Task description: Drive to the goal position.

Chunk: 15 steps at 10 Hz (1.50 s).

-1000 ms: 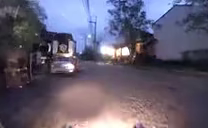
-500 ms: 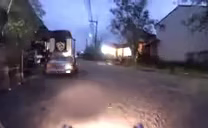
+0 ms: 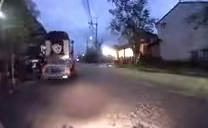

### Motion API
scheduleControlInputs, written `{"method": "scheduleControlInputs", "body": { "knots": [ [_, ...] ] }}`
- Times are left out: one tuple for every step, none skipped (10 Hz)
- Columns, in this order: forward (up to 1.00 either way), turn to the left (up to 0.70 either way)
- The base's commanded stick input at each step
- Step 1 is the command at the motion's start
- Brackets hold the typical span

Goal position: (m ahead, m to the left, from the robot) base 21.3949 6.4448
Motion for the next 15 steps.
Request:
{"method": "scheduleControlInputs", "body": {
  "knots": [
    [0.7, 0.0],
    [0.7, 0.0],
    [0.7, 0.0],
    [0.7, 0.0],
    [0.7, 0.0],
    [0.7, 0.0],
    [0.7, 0.0],
    [0.7, 0.0],
    [0.7, 0.0],
    [0.7, 0.0],
    [0.7, 0.0],
    [0.7, 0.0],
    [0.7, 0.0],
    [0.7, 0.0],
    [0.7, 0.0]
  ]
}}
